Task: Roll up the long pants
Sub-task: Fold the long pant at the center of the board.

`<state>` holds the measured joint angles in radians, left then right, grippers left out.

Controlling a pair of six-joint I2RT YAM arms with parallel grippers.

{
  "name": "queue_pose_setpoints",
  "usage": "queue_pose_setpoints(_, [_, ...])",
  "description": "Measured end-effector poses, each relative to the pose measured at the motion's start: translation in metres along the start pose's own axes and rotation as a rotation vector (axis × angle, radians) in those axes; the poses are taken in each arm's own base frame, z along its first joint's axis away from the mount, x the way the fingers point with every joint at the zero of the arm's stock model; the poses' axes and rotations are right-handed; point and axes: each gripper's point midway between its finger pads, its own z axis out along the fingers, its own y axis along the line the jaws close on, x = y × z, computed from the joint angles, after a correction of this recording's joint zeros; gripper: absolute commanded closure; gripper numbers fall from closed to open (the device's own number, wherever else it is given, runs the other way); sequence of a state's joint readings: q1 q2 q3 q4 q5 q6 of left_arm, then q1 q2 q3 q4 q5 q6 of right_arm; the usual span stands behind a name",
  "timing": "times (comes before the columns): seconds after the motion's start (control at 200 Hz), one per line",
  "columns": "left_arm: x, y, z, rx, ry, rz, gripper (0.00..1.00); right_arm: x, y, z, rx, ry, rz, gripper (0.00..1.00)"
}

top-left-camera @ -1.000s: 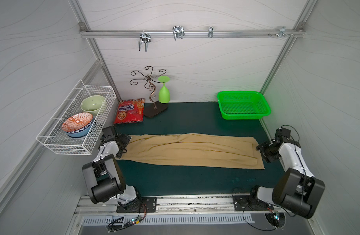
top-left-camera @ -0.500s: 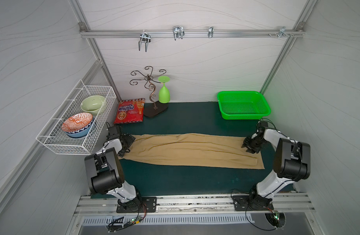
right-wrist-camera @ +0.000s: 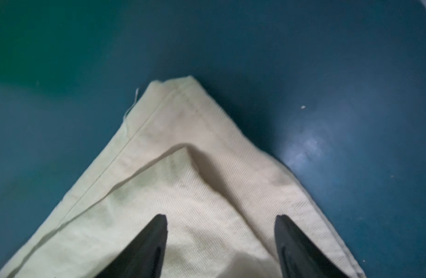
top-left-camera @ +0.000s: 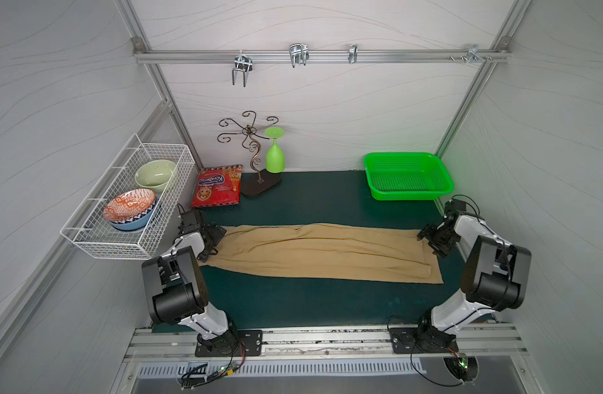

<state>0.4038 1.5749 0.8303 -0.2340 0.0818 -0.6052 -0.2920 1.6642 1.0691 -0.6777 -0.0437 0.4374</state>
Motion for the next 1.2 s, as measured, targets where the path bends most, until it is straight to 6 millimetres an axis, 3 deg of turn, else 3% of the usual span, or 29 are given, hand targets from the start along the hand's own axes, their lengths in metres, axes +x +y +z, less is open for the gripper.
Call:
queue_pose_setpoints(0.065, [0.0, 0.0, 0.0, 0.0, 0.0, 0.0, 0.03, 0.002, 0.001, 0.008, 0.004, 0.025, -0.003, 0.28])
queue_pose_setpoints(0.155, [0.0, 0.0, 0.0, 0.0, 0.0, 0.0, 0.03, 0.013, 0.009, 0.021, 0.007, 0.072, -0.028, 0.41])
queue_pose_setpoints(0.39, [-0.002, -0.001, 0.001, 0.003, -0.004, 0.0, 0.03, 0.021, 0.025, 0.027, -0.011, 0.091, -0.07, 1.0])
queue_pose_setpoints(0.635, [-0.002, -0.001, 0.001, 0.003, -0.004, -0.001, 0.03, 0.016, 0.03, 0.015, -0.035, 0.053, -0.076, 1.0])
queue_pose_setpoints(0.835, [-0.005, 0.001, -0.001, -0.012, -0.021, -0.018, 0.03, 0.0, 0.03, -0.028, -0.038, -0.067, -0.08, 1.0])
queue_pose_setpoints(0.976, [-0.009, 0.003, -0.006, -0.022, -0.045, -0.031, 0.02, -0.016, 0.018, -0.064, -0.047, -0.156, -0.03, 1.0])
queue_pose_setpoints(1.106, [-0.01, 0.004, -0.009, -0.028, -0.057, -0.037, 0.02, -0.024, -0.001, -0.073, -0.029, -0.185, 0.028, 1.0])
queue_pose_setpoints(1.196, [-0.008, 0.006, -0.008, -0.034, -0.055, -0.038, 0.02, -0.026, -0.004, -0.067, -0.022, -0.171, 0.037, 0.87])
